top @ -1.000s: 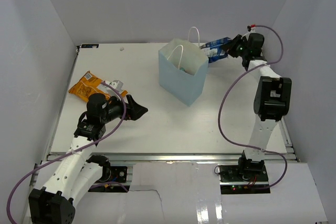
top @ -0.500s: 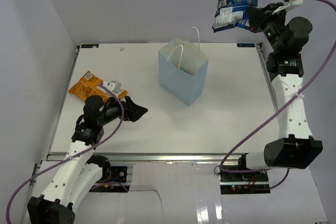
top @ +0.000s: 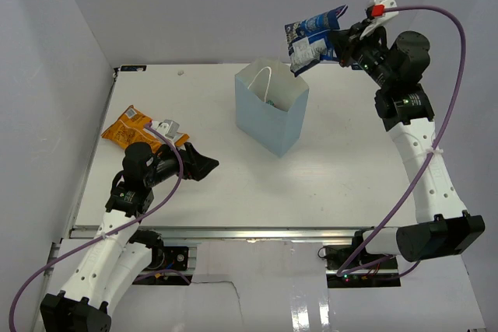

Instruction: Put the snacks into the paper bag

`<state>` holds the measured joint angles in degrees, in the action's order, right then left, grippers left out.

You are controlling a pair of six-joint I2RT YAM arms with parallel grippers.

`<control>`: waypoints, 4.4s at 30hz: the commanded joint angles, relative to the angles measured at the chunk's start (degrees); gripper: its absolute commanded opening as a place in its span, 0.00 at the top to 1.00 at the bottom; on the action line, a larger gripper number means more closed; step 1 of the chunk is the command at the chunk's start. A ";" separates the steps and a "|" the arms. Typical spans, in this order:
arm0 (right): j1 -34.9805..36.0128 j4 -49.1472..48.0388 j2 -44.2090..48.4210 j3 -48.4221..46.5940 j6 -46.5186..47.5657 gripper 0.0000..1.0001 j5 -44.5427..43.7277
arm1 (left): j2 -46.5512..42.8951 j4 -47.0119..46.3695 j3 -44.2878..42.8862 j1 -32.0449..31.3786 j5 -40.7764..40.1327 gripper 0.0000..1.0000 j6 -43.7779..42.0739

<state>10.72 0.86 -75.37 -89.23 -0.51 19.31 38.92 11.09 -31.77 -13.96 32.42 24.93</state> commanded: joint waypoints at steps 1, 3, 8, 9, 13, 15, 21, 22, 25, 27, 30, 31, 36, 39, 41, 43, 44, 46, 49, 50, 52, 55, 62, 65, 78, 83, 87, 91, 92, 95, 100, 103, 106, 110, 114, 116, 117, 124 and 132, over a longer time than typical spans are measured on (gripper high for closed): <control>2.19 -0.95 0.05 0.98 4.46 0.92 -1.90 | -0.68 -1.25 -0.31 0.33 0.71 0.02 -0.05; 4.03 -0.95 -1.00 2.04 6.30 0.92 -2.87 | -0.68 -1.16 -0.31 0.33 0.54 0.02 -0.05; 7.38 -1.48 -2.32 4.41 8.77 0.92 -5.07 | -0.86 -1.07 -0.31 0.33 0.36 0.02 -0.05; 7.91 -1.83 -2.41 4.85 9.65 0.92 -5.42 | -0.86 -1.07 -0.31 0.33 0.36 0.02 -0.05; 10.98 -1.48 -3.20 6.87 13.34 0.92 -7.88 | -0.68 -0.99 -0.40 0.33 0.53 0.02 -0.05; 11.86 -0.95 -4.08 7.23 15.18 0.91 -8.15 | -0.68 -1.07 -0.40 0.33 0.54 0.02 -0.05; 15.12 3.17 -8.12 6.01 19.93 0.70 -6.30 | -0.77 -1.16 -0.31 0.33 0.71 0.02 -0.05; 15.55 3.61 -8.73 5.48 20.02 0.65 -6.48 | -0.68 -1.16 -0.31 0.33 0.62 0.02 -0.05; 15.82 5.28 -9.88 3.28 19.32 0.36 -6.65 | -0.60 -0.99 -0.40 0.33 0.01 0.02 0.03; 15.82 6.60 -8.83 2.05 19.06 0.23 -6.57 | -0.51 -0.55 -0.31 0.33 -1.04 0.02 0.29; 14.86 10.37 -4.18 2.56 19.85 0.10 -4.38 | 0.28 1.73 -0.57 0.33 -7.09 0.02 2.31; 13.38 11.26 -0.60 3.61 20.28 0.06 -0.54 | 0.54 2.26 -0.75 0.33 -11.03 0.02 3.10; 8.36 15.74 10.67 15.03 20.99 0.02 10.37 | 4.23 7.52 -2.33 1.03 -25.28 0.03 9.08; 5.37 17.59 17.35 26.45 21.52 0.02 15.56 | 9.76 12.35 -6.98 2.70 -33.11 0.03 12.07; 4.84 19.69 20.34 33.90 23.36 0.02 19.53 | 15.27 15.00 -11.79 4.89 -36.63 0.03 14.43; 4.40 19.62 21.75 38.84 23.63 0.02 22.51 | 18.81 17.82 -14.62 6.74 -39.71 0.02 16.02; 4.31 19.62 22.72 40.96 24.15 0.02 23.40 | 20.39 18.26 -15.77 7.79 -39.98 0.02 16.64; 3.61 18.30 23.43 46.24 24.59 0.02 25.85 | 24.35 19.32 -18.93 11.57 -40.16 0.02 18.75; 2.99 18.91 23.08 47.13 25.21 0.02 27.10 | 29.45 20.63 -22.54 18.33 -39.37 0.02 21.82; 2.90 18.82 23.34 47.22 25.12 0.02 27.27 | 30.85 21.16 -24.29 21.22 -39.89 0.02 23.66; 2.90 18.65 24.04 47.83 25.12 0.02 27.80 | 35.42 23.97 -25.79 24.31 -39.81 0.02 25.25; 2.90 18.74 24.57 48.10 25.30 0.02 26.49 | 41.30 25.38 -28.69 28.45 -40.42 0.02 25.53; 2.81 18.56 25.54 48.19 25.30 0.02 25.69 | 51.77 23.45 -33.44 31.09 -37.44 0.04 20.78; 2.81 18.56 25.63 48.10 25.30 0.02 25.25 | 55.90 22.48 -34.67 31.18 -35.77 0.07 18.50; 2.29 18.65 26.76 48.71 26.53 0.02 28.58 | 55.50 19.06 -33.89 31.45 -24.28 0.91 12.53; 2.11 19.18 29.57 49.50 29.60 0.02 35.95 | 46.53 14.32 -30.03 31.01 -12.58 1.00 9.09; 2.02 20.14 29.67 49.16 30.49 0.02 39.92 | 35.04 8.96 -23.45 26.28 -0.55 1.00 7.68; 2.11 27.14 25.29 42.14 32.94 0.02 41.95 | 25.72 5.79 -18.86 19.68 2.64 1.00 8.29; 2.11 28.91 24.58 40.03 33.90 0.01 42.21 | 23.94 5.61 -18.25 17.58 2.82 1.00 8.38; 2.11 32.78 22.12 32.65 34.70 0.01 43.26 | 17.28 4.91 -15.52 15.89 6.31 1.00 8.21; 2.29 31.67 20.18 24.64 27.80 0.01 44.76 | 10.05 0.70 -12.53 10.71 14.94 1.00 7.24; 2.55 20.53 19.48 25.06 15.94 0.00 44.41 | 8.46 -0.72 -11.56 5.53 17.32 1.00 6.01; 5.00 9.26 18.60 27.97 -1.12 0.04 39.08 | 8.46 -0.81 -11.82 -0.62 17.15 1.00 4.34; 6.15 4.24 16.15 28.59 -18.77 0.04 31.96 | 6.62 -1.16 -12.79 -8.09 15.04 1.00 2.76; 6.42 3.36 13.85 30.15 -28.28 0.03 28.59 | 5.99 -1.78 -15.15 -15.65 13.99 1.00 2.58; 7.29 -0.06 13.59 32.88 -31.64 0.03 28.85 | 6.87 -2.04 -15.95 -19.42 13.11 1.00 2.41; 8.25 -3.12 13.59 35.68 -33.66 0.03 28.59 | 8.01 -2.04 -16.74 -20.75 12.15 1.00 1.80; 10.64 -5.52 15.07 42.64 -34.73 0.02 28.50 | 14.69 -2.04 -21.48 -33.32 5.38 1.00 -2.50; 10.73 -6.74 18.33 46.34 -36.13 0.02 32.62 | 22.95 -2.04 -27.11 -40.18 1.15 1.00 -5.41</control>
<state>21.19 -1.72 -58.70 -43.53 -34.87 48.71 61.41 11.90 -55.02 -53.10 35.53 22.13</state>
